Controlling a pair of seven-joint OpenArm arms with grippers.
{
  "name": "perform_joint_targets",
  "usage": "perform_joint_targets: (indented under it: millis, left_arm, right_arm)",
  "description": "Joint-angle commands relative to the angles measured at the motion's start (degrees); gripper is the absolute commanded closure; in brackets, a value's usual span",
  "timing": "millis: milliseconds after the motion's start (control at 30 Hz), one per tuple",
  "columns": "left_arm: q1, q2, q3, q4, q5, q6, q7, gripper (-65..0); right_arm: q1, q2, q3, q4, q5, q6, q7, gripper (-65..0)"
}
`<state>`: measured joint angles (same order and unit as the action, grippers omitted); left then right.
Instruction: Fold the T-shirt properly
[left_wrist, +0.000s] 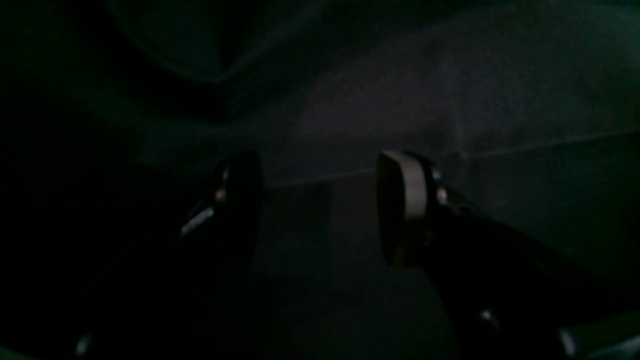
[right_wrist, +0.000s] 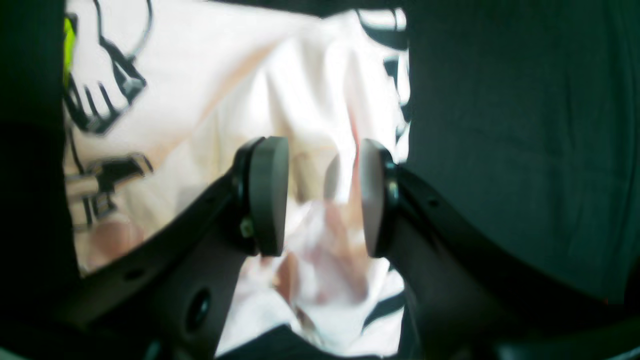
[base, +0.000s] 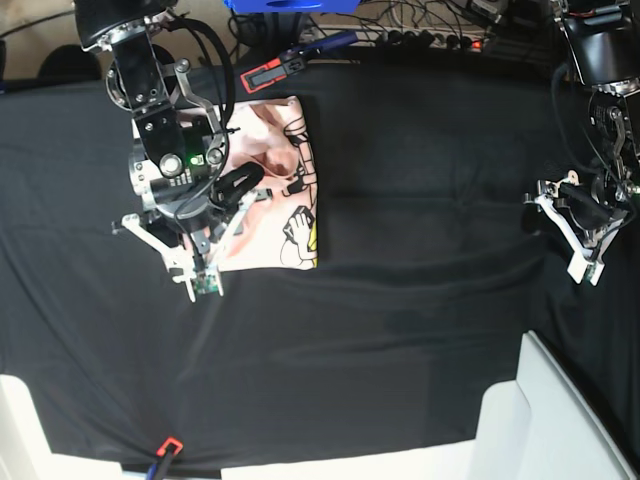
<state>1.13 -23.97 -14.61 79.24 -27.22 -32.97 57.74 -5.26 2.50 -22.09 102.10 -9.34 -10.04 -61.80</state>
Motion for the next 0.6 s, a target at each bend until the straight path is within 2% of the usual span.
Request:
perform_joint_targets:
  millis: [0, 433, 567]
  left_arm:
    - [-0.7, -1.1, -0.4, 0.9, -0.7, 0.0, -0.9, -35.8]
    - [-0.7, -1.1, -0.4, 0.9, -0.7, 0.0, -0.9, -35.8]
    - [-0.7, -1.1, -0.4, 0.9, -0.7, 0.0, -0.9, -35.8]
  right_arm:
    - [0.4, -0.3, 0.2, 0.3, -0.5, -0.1, 1.0, -23.1]
    - [0.3, -0.3, 0.2, -2.7, -0.5, 0.0, 3.7, -21.5]
    - [0.3, -0.3, 0.2, -2.7, -0.5, 0.1, 3.9, -10.2]
